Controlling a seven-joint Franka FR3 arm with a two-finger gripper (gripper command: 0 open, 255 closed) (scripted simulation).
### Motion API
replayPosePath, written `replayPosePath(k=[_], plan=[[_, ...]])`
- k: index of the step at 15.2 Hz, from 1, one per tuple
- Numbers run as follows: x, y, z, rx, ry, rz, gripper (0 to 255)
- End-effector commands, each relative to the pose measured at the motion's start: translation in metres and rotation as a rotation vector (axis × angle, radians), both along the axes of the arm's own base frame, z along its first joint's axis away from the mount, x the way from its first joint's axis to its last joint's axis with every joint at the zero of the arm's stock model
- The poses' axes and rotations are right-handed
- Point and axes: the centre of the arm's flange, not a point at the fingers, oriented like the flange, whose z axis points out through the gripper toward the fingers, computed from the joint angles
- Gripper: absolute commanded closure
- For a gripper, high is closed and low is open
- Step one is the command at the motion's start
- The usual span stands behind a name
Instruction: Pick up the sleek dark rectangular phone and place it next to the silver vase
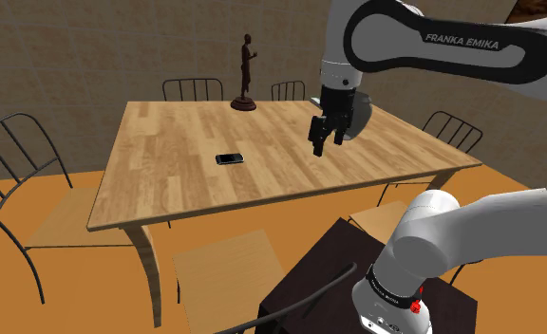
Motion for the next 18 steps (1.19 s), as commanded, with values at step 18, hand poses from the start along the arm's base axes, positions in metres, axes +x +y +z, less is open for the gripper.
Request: replayPosePath(k=[18], plan=[[0.177,-0.076,-0.101,0.048,-0.031,0.448,0]])
